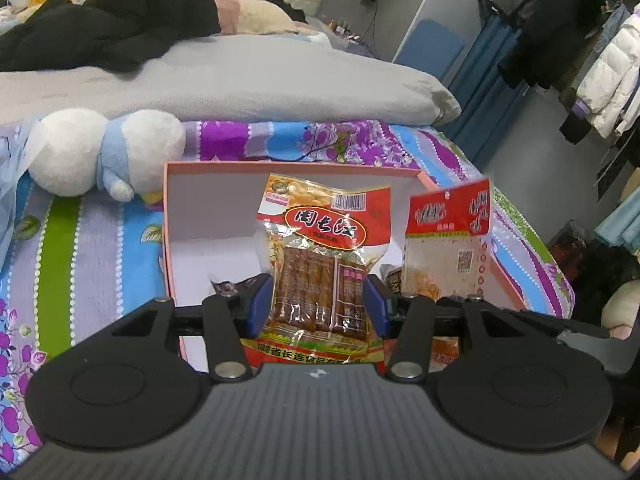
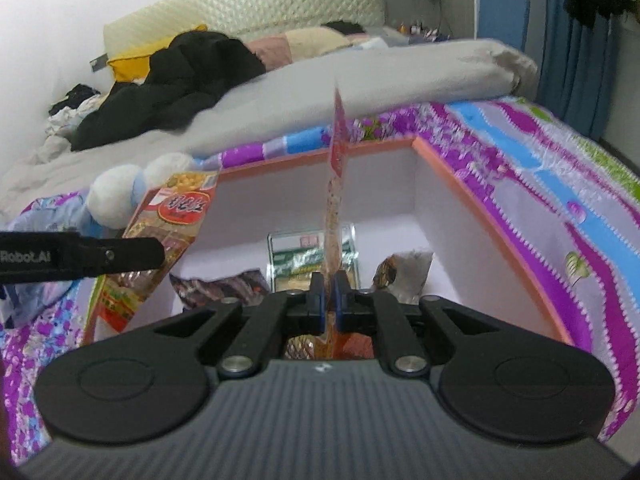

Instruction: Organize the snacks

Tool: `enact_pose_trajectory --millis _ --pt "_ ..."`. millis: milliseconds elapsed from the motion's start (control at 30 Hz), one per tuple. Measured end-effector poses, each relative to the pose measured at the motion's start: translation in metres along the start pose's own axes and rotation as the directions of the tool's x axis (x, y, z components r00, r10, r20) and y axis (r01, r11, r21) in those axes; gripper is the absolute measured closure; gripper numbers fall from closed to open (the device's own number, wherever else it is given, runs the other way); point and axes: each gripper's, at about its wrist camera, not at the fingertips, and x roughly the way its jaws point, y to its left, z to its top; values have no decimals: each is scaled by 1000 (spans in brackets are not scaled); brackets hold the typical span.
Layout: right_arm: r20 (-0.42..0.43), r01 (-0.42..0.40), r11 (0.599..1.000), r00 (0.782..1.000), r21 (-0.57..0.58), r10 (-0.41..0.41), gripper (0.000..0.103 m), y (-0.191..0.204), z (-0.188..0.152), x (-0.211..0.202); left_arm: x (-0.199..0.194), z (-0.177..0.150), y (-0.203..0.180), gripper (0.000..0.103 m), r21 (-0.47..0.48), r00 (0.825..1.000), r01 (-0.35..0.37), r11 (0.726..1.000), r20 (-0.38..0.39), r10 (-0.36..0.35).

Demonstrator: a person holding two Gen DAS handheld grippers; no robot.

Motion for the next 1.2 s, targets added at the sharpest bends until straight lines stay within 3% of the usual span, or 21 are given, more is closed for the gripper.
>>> enact_pose_trajectory --millis 67,100,133,200,500,733,967,1200 --pt "-17 6 1000 1000 26 -6 91 -3 -2 3 1 1 1 41 2 1000 3 1000 -10 -3" --pt "-19 9 999 1000 38 -8 82 -6 -2 2 0 2 1 31 -1 1000 5 1000 -12 -5" --pt "-15 11 999 1000 45 -10 57 -9 -1 3 -3 3 0 22 -3 1000 5 1000 -4 -5" --pt "10 24 999 1000 48 -25 27 -10 -1 -3 -10 5 -1 15 2 1000 -2 1000 14 2" --pt "81 41 999 996 23 -43 28 1 12 -46 -70 18 -20 5 58 996 -1 998 86 -4" --pt "185 47 999 981 27 -51 28 18 23 -107 -138 23 -30 0 94 986 -13 995 168 -3" --pt "272 45 999 961 27 -50 27 36 23 -167 -206 9 -38 0 132 971 -53 990 239 20" --pt "317 29 999 947 35 -39 27 53 2 -213 -265 -22 -50 0 186 958 -84 979 287 27"
